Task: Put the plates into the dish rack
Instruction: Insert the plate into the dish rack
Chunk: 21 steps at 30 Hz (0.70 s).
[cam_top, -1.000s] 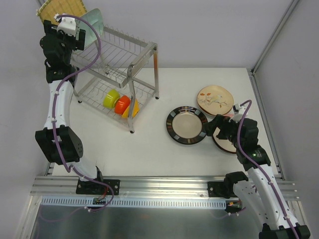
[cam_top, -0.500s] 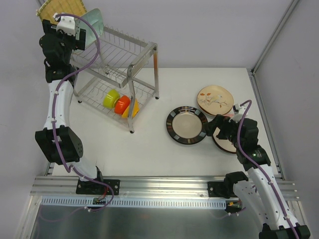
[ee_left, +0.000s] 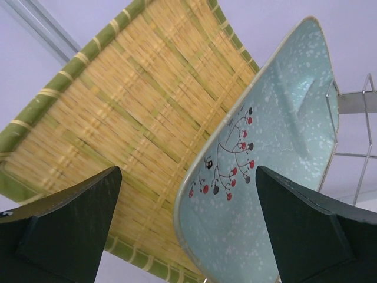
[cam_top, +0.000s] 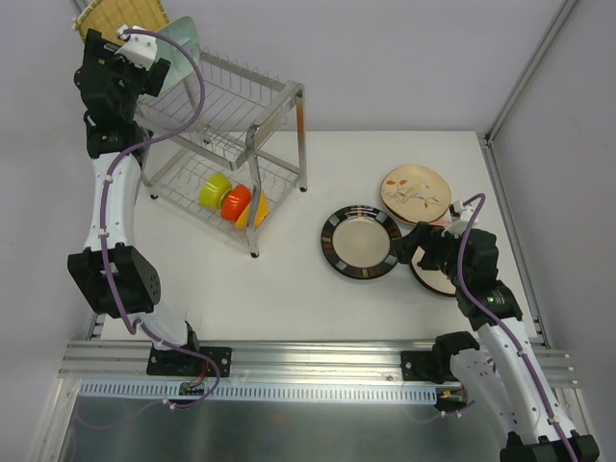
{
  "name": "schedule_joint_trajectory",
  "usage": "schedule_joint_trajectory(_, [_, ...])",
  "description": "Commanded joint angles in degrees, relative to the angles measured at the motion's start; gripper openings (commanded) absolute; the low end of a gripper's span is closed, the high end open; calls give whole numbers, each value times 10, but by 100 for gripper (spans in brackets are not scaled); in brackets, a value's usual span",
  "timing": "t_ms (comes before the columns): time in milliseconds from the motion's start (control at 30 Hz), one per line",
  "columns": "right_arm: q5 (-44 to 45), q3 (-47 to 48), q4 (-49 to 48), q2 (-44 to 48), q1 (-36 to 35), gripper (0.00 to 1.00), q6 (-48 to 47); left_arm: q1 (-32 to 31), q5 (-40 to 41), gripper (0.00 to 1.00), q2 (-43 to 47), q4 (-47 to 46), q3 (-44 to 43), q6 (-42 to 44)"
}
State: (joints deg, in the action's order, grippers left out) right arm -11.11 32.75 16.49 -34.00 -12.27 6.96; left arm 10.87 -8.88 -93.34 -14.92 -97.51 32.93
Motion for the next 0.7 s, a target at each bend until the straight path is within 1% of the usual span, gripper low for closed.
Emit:
schedule_joint_trajectory(0, [6, -1, -18, 2, -5, 99, -8, -2, 10, 99, -3, -20, -34, 70])
schedule_joint_trajectory(133, [7, -2, -18, 0, -5, 100, -8, -4, 4, 99, 0, -20, -36, 58])
schedule_joint_trajectory(333, [5, -1, -18, -2, -5, 100, -7, -5, -13, 99, 8, -19, -35, 16])
schedule_joint_trajectory(667, [4, -4, -20, 2, -5, 100, -5, -7, -19, 99, 27, -22, -35, 0])
